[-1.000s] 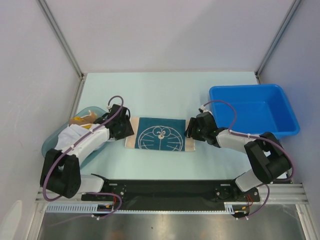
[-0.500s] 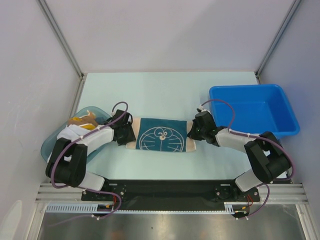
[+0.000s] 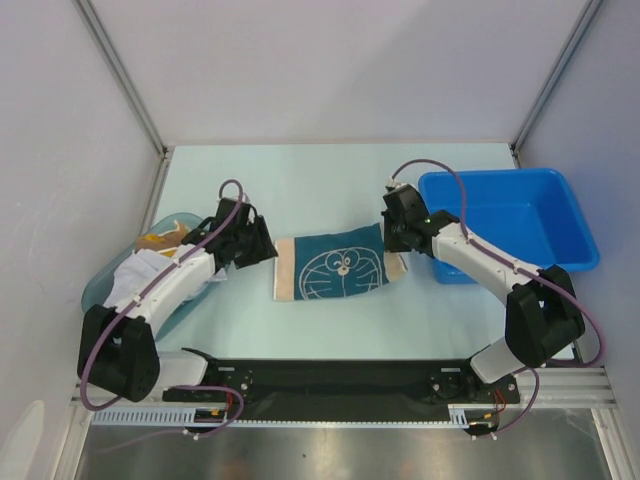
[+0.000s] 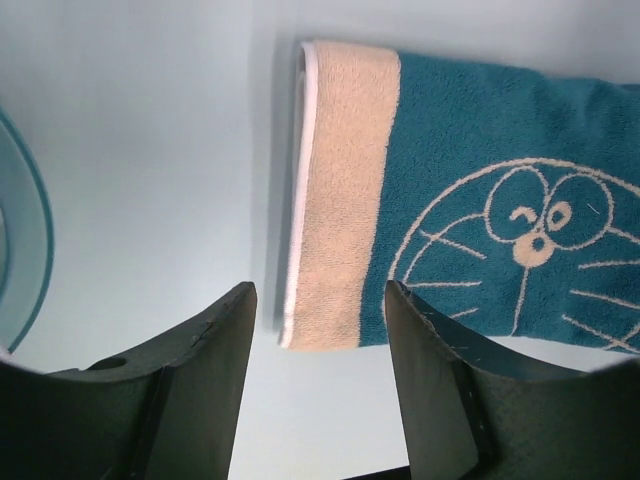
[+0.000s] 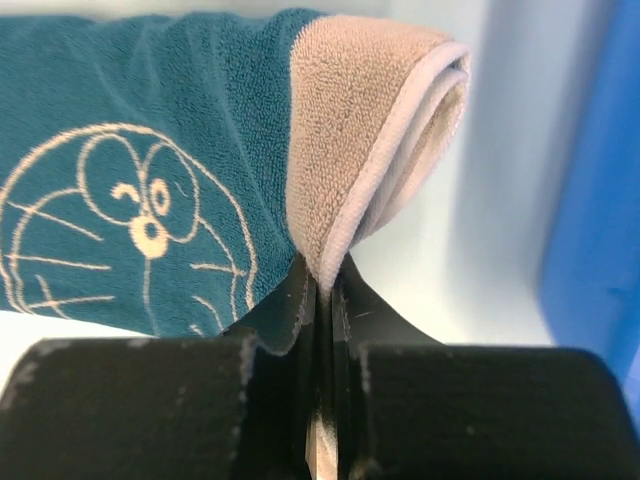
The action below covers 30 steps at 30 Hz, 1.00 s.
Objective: Fold and stack the towels
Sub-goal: Neatly place the folded towel into the bin
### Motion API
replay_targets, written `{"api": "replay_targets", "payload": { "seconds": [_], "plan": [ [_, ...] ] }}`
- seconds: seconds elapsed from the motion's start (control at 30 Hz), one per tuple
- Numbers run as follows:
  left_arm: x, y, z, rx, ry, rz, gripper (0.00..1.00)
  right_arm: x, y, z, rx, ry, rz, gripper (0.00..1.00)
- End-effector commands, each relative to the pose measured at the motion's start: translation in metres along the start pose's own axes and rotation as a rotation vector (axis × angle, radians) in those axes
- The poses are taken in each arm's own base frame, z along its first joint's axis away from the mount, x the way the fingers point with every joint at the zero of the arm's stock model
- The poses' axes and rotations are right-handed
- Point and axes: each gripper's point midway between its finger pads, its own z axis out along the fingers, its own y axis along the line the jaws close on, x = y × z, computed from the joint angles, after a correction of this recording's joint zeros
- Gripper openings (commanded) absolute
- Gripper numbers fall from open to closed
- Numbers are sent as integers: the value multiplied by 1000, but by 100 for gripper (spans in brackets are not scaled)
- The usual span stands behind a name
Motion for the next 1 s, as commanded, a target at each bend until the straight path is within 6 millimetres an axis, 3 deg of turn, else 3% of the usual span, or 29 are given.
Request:
{"api": "replay_targets", "payload": {
  "seconds": [0.0, 0.03, 0.17, 0.47, 0.53, 0.67, 0.8, 0.9, 0.93, 0.97],
  "plan": [
    [-15, -5, -19, 12, -46, 49, 61, -20, -14, -28, 82, -20, -71, 0],
    [-17, -2, -20, -3, -60, 50, 61, -32, -14, -35, 91, -47, -71, 0],
    [-20, -4, -24, 5, -68, 65, 62, -48, -28, -47, 119, -62, -86, 0],
    [-23, -5, -28, 8, -75, 82, 63, -86, -88, -77, 173, -130, -37, 0],
    [-22, -5, -26, 9, -69, 81, 63, -87, -96, -80, 149, -112, -16, 0],
    [-18, 0, -22, -9, -57, 81, 63, -94, -127, -86, 214, -95, 29, 0],
    [-16, 1, -18, -15, -42, 82, 63, -102, -173, -92, 289, -98, 113, 0],
    [-16, -2, -18, -5, -38, 83, 63, -106, -189, -93, 302, -98, 131, 0],
    [-16, -2, -18, -3, -37, 83, 63, -109, -210, -99, 335, -112, 172, 0],
    [-17, -3, -19, -1, -39, 83, 63, -109, -217, -96, 345, -104, 181, 0]
  ]
}}
